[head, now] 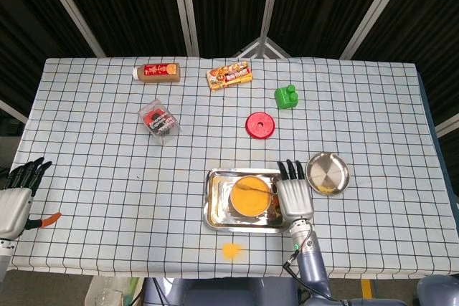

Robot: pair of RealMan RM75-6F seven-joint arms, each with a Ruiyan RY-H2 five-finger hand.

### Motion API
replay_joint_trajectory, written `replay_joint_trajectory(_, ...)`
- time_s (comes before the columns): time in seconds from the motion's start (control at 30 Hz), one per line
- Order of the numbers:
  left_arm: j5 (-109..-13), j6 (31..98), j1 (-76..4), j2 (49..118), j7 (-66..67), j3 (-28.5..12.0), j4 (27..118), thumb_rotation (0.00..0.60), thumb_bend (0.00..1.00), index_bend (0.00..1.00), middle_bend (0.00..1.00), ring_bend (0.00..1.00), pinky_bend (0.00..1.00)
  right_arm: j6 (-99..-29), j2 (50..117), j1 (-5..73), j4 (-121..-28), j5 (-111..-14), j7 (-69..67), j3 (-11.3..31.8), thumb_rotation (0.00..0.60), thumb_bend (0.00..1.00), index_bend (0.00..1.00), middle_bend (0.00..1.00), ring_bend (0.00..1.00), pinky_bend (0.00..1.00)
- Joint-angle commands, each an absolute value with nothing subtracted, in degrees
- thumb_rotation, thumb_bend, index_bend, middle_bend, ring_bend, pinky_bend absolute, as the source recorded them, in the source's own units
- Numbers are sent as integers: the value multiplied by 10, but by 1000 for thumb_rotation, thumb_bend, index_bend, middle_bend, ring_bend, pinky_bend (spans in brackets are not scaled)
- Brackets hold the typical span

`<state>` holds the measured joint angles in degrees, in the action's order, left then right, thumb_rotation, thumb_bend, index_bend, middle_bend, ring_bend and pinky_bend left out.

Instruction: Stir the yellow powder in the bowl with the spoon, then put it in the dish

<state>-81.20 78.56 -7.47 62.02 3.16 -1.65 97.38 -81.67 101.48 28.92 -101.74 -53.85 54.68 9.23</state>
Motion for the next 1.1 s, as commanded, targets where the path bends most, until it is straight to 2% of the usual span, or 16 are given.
replay_joint_trajectory(0.03,-812,786,-75,620,31,-17,974,600,0,0,0,0,0,-817,1015,289,-1018,-537,549,90,600,480,433,133,0,0)
replay_joint_trajectory(0.13,-812,786,-75,620,31,-17,974,600,0,0,0,0,0,-818,1017,289,-1019,-535,550,89,600,480,389,133,0,0)
replay_joint_trajectory(0.63,-811,785,-75,619,31,-17,975,600,0,0,0,0,0,-818,1010,288,-1029,-542,546,77,600,484,364,133,0,0)
replay_joint_trajectory(0.87,-812,785,-74,619,30,-16,976,600,0,0,0,0,0,-819,1007,286,-1032,-538,557,67,600,609,364,132,0,0)
replay_joint_trajectory(1.1,-810,783,-75,618,30,-16,976,600,0,0,0,0,0,-823,1006,285,-1039,-532,564,65,600,621,364,132,0,0)
